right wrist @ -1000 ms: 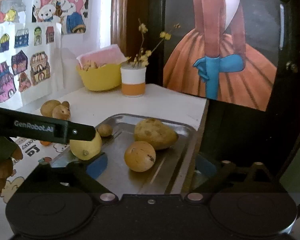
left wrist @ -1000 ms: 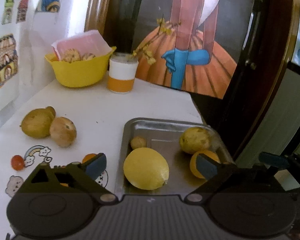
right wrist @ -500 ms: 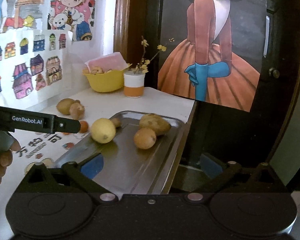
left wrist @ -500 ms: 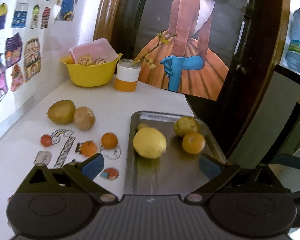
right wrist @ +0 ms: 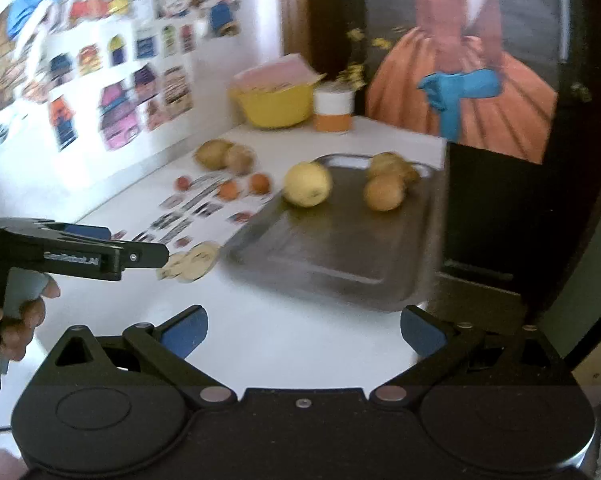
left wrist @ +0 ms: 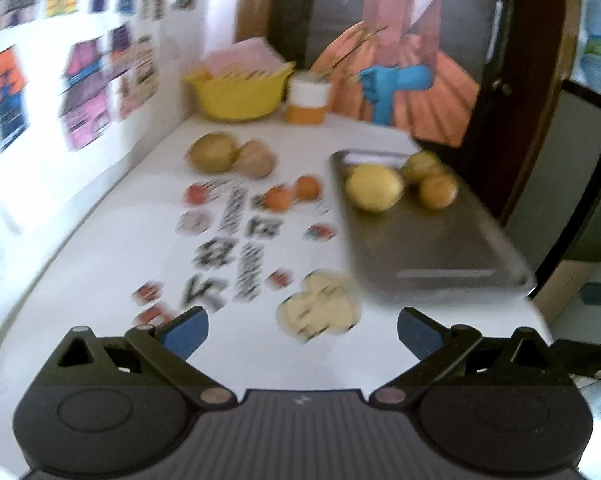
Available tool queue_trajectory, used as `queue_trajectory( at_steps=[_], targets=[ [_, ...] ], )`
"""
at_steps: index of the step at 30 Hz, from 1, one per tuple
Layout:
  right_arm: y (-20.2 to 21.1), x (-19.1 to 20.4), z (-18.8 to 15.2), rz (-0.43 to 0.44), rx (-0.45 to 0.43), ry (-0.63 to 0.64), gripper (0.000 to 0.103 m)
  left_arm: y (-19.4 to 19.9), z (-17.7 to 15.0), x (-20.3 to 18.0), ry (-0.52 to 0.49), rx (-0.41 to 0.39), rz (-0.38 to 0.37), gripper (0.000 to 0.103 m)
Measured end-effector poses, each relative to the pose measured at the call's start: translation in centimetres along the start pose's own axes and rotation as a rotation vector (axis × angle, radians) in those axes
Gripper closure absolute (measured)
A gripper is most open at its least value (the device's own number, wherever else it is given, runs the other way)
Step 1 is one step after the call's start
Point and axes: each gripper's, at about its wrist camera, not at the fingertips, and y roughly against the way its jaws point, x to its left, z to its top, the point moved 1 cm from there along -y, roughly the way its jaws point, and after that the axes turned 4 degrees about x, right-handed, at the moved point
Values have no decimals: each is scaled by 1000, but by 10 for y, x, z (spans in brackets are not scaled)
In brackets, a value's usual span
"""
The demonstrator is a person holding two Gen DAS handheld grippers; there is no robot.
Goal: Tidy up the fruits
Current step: 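Open both tools and move them back toward the remaining fruits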
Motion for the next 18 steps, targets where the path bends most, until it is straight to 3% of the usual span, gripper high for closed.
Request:
queue_trajectory(
  at_steps=[8,15,18],
  targets=[
    [-13,65,13,147,34,74,1,24,-18,52,75,11,100,1],
    [-23,113,61,315,-28,40,1,27,-15,81,122,2,151,1],
    [-30,121,83,326,-74,76,1,24,-11,90,141,-5,161,1]
  ],
)
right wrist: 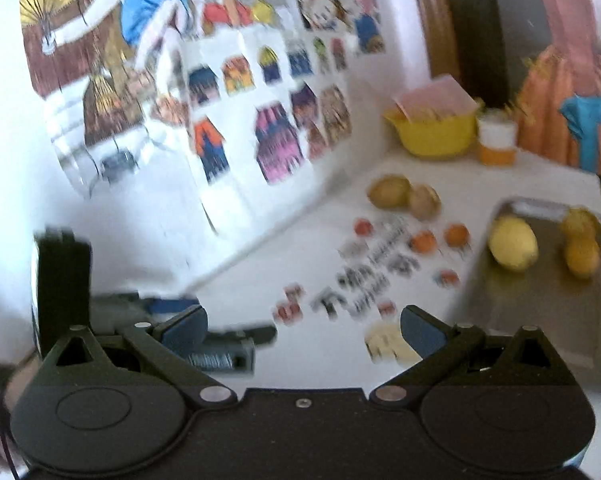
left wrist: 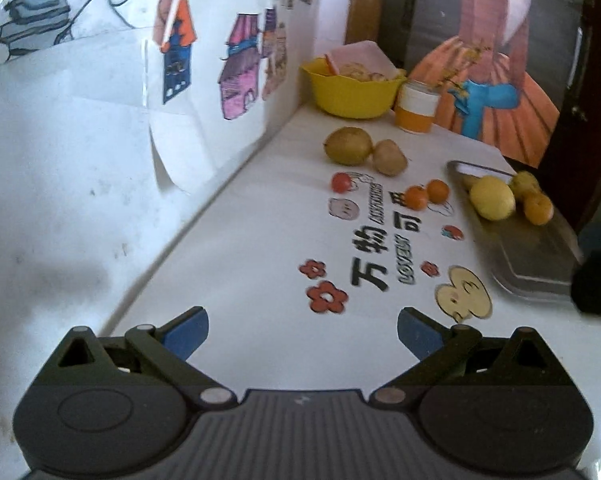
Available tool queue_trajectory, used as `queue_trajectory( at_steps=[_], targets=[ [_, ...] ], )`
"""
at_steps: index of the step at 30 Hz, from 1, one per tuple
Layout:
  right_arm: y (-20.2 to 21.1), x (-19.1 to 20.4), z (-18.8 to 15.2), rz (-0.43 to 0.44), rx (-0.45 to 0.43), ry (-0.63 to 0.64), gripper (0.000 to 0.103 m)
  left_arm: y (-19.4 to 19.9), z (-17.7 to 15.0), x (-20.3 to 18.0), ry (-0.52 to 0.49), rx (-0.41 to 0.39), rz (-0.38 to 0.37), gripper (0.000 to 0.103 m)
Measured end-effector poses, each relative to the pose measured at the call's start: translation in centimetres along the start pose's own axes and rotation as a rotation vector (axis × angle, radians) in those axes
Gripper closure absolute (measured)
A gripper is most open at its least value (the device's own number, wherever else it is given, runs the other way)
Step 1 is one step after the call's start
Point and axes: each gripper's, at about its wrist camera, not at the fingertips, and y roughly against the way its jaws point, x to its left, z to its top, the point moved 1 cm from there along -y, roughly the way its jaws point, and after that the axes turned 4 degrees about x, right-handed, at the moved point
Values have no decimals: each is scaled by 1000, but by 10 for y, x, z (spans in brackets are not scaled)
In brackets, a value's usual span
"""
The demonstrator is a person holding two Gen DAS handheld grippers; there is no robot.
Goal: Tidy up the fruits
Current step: 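Open both tools and move them back toward the remaining fruits, then grasp a tangerine with the right tool while the left tool grasps the red cherry tomato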
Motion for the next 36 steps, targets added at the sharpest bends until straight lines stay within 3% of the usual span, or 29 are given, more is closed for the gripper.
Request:
queue_trajectory(
  at_steps=[6,9,18,25,31,36],
  targets=[
    [-30,-15,11,-98,-28,193,1,-19,17,6,15,-10,8,1],
    [-45,-34,14,-137,-13,214,1,-33,29,4,17,-10,10,1],
    [-92,-89,31,-161,-30,2,1,-86,77,-5,36,-37,18,1],
    [-129,-122,30,-100,25,-107,1,-122,98,-15,-17,-68,15,1],
    [-148,-142,33,-70,41,-177,10,-146,105,-24,-83,-56,20,1],
    [-162,-143,35,-79,60,-155,25,-155,107,-29,-126,-73,35,3]
  ],
)
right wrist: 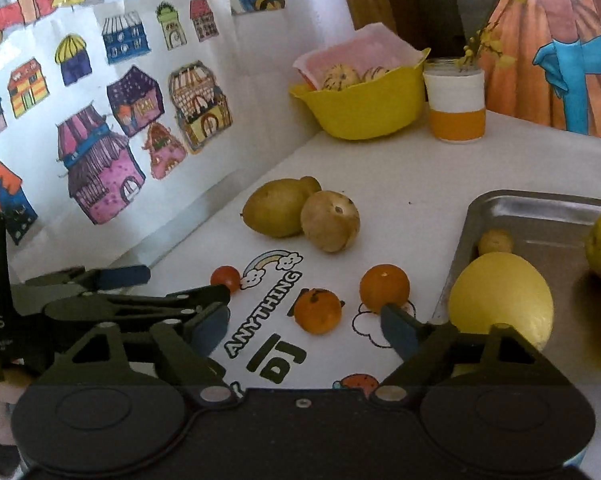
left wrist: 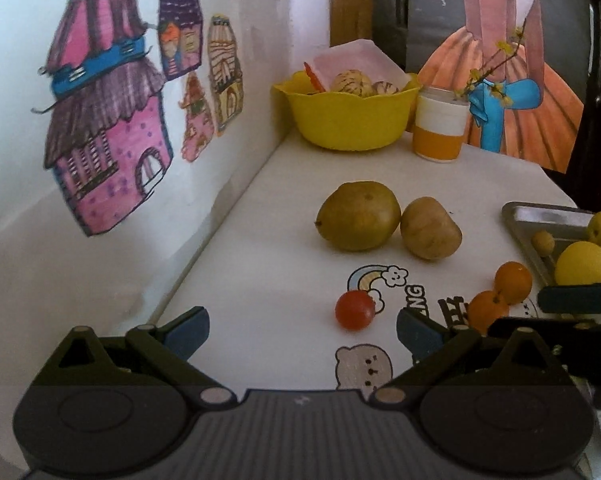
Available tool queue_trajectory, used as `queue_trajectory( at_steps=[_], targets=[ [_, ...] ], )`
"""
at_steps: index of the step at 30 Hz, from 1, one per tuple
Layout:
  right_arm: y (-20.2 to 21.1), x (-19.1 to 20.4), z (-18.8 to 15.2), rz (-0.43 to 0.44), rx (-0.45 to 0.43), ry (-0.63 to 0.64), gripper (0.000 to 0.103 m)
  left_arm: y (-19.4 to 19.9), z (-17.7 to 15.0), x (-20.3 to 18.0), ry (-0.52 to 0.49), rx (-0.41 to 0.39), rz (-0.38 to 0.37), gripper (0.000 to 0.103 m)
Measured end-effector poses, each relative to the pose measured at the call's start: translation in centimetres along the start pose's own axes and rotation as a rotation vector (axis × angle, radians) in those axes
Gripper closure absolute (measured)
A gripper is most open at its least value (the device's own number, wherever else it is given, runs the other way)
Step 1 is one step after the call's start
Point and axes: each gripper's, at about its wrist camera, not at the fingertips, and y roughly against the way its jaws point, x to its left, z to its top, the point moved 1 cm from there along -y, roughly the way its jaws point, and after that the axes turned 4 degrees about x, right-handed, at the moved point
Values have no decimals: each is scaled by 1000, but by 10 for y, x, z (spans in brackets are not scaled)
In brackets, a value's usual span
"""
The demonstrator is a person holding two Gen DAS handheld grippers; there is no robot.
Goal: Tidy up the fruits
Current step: 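Grasp a tangerine with the right tool while the left tool grasps the red cherry tomato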
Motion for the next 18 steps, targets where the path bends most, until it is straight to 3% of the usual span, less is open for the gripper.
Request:
queue_trajectory(
  at_steps=[12,18],
  targets=[
    [-14,3,1,-48,7,33,49,-9,1,-1,-6,-5,-36,24],
    [-18,5,2,-51,17,34,56,-10,2,-4,-23,4,-60,44]
  ],
)
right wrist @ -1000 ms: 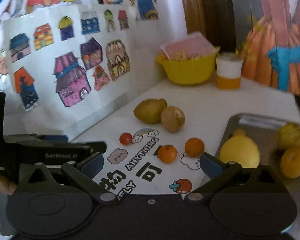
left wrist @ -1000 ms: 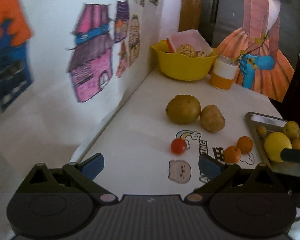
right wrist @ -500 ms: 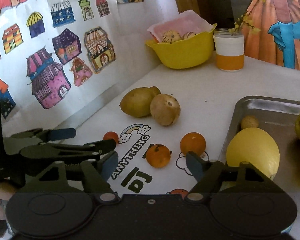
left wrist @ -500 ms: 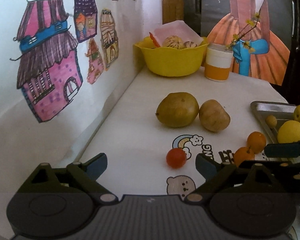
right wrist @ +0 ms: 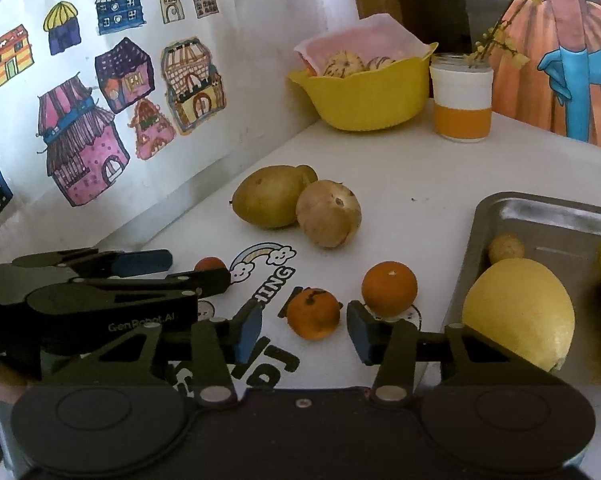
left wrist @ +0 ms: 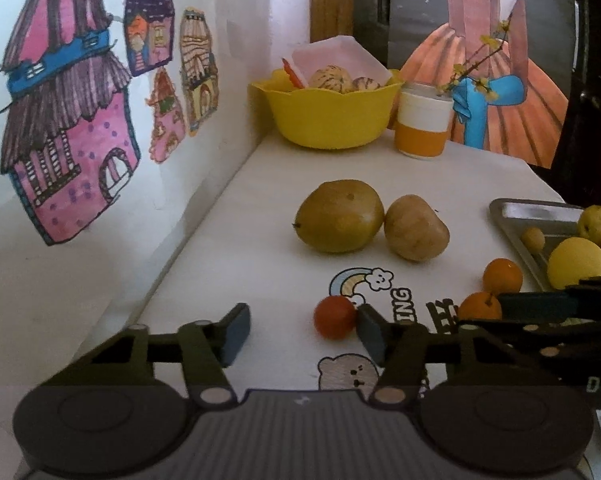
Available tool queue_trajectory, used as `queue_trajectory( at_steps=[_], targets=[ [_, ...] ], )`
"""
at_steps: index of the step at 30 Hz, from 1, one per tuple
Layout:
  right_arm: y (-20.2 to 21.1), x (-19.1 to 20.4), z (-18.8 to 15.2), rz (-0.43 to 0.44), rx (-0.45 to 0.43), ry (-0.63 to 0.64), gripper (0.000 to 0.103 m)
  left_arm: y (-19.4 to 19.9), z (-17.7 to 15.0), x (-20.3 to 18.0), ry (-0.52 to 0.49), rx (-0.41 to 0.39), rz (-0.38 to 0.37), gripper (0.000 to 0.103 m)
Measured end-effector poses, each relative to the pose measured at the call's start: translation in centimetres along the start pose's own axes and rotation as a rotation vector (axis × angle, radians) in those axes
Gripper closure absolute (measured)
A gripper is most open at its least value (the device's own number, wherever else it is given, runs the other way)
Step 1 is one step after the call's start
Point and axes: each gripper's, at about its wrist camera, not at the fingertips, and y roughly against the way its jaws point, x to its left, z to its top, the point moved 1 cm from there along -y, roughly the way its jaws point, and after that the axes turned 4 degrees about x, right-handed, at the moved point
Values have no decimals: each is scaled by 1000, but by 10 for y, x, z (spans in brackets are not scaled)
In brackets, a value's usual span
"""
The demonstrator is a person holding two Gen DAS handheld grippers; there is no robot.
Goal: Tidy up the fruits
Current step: 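Grasp a tangerine with the right tool while the left tool grasps the red cherry tomato, then carry the tangerine with the right tool while the left tool carries the tomato onto the tray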
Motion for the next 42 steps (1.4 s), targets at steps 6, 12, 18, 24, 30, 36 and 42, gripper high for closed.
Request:
queue_trajectory(
  at_steps=[6,12,18,24,30,36,42],
  targets=[
    [-2,0,0,0,1,-10,56,-1,1,0,4,3,-39,58],
    [-3,1,0,-12,-2,-7,62,-3,2,-6,-9,7,-52,76],
    [-1,-1,-1,-1,6,-22,72,2,0,-10,-6,17,-59,79],
    [9,-1,-8,18,3,-30,72,11,-4,-19,-21,22,-67,79],
    [32,-4,-15,23,-26,-53,72,25,-8,-29,-18,25,-81,79],
    [59,-8,-21,30,-68,-68,72,40,-7,-43,-19,18,-98,79],
    [94,-23,-27,12,-132,-96,72,56,-4,-68,-37,-7,-129,79]
  ],
)
